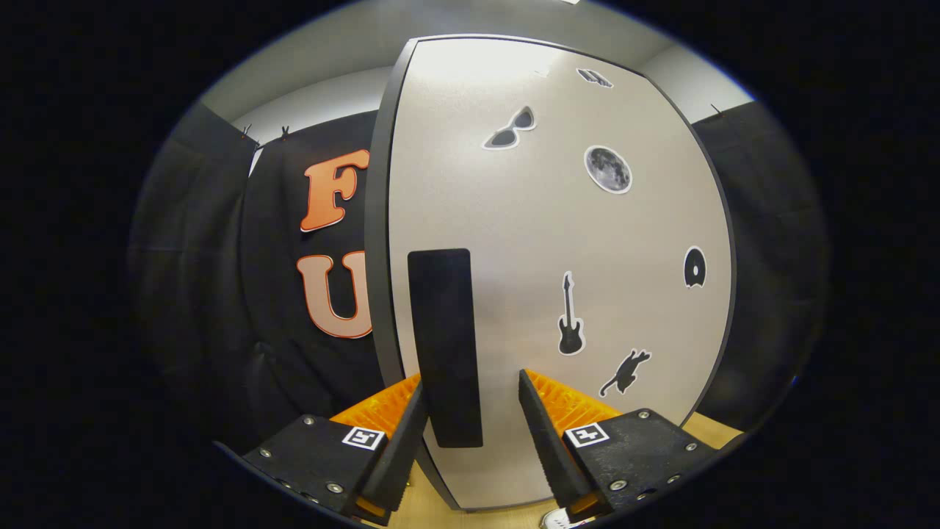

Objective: Open the shoe cabinet door, grab the shoes and put them into the shoe cabinet, then close the shoe cabinet door.

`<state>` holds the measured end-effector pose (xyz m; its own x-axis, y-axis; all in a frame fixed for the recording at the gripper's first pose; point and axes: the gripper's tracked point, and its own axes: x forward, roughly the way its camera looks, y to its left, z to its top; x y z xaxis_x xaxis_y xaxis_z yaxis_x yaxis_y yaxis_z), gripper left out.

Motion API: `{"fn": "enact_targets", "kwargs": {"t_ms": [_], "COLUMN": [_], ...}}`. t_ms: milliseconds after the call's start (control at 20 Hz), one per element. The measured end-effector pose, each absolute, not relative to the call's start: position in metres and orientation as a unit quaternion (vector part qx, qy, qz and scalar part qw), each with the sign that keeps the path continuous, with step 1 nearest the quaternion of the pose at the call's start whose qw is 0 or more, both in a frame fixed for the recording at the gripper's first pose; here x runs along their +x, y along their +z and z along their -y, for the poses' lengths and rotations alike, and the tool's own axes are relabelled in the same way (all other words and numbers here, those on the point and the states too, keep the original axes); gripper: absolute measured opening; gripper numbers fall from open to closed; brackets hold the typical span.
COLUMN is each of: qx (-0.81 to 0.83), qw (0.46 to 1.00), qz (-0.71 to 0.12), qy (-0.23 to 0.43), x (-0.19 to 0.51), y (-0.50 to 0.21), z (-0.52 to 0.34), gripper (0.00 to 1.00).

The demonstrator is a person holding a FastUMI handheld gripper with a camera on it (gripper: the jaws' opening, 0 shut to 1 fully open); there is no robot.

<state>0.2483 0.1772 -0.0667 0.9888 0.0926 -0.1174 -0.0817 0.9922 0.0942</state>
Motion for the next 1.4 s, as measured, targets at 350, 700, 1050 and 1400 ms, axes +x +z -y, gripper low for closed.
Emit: {"fn": "enact_targets", "kwargs": {"t_ms": [350, 700, 1050, 1400], "qx": [0.023, 0.021, 0.017, 0.05], "qw": [0.997, 0.993, 0.991, 0.989], "qz": [-0.059, -0.081, -0.083, -0.086], "qy": [0.052, 0.087, 0.101, 0.114], "x": [0.244, 0.21, 0.172, 0.144], "y": [-0.069, -0.059, -0.044, -0.042], "z": [-0.182, -0.176, -0.163, -0.13], "gripper": [0.32, 0.29, 0.29, 0.28]}}
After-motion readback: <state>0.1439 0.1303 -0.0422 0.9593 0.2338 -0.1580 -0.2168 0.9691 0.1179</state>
